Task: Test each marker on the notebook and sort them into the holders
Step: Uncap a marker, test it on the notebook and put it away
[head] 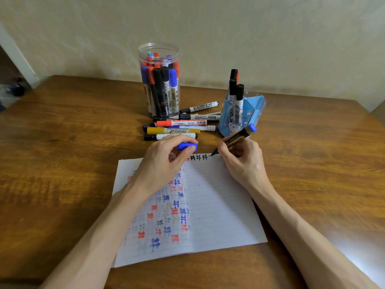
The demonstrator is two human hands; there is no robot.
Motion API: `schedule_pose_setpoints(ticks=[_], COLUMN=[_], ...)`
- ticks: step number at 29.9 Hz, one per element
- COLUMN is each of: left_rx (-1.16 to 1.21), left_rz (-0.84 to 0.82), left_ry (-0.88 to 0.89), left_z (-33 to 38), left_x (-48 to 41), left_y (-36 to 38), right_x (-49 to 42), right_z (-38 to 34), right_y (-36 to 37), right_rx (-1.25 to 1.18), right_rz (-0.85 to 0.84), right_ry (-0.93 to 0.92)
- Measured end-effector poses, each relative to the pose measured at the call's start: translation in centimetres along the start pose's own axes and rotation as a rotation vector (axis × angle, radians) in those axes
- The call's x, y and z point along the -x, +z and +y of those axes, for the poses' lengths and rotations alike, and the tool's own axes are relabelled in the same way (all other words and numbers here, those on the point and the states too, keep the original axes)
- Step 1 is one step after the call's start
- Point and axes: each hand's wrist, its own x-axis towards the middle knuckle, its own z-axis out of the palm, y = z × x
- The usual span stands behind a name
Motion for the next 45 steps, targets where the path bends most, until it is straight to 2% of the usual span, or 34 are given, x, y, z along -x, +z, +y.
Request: schedule_pose_setpoints(ticks=[3,10,15,22,28,45], left_rx=[-0.004,-0.013,-0.009,0.002,-0.004,0.009], left_rz=[-0.002,-0.002,-0.004,0.003,0.0,0.005], left_ry=[0.005,0.013,0.003,-0.004,-0.001,0.007], left_z=[-0.08,-0.12,-0.1,0.01,0.08,-0.09], left_x=[0.06,-0.03,0.03,0.07,0.09,0.16], left_y=[0.04,0.07,0.01,-0.05,-0.04,0.02], right_x=[-0.12,0.11,0.11,-0.11,0.06,0.04], right_z=[0.07,-0.05,-0.06,-0.01,-0.06,0.04], right_y=[-0.03,0.09,0.21,-0.04,0.1,0.04], right_rx=[-0.061,0.0,0.048,-0.024,0.014,0.017], right_rz=[0.011,-0.036,0.002,0.009,-0.039,-0.009], right_ry=[0.037,0.009,0.007,0.028,0.009,0.039])
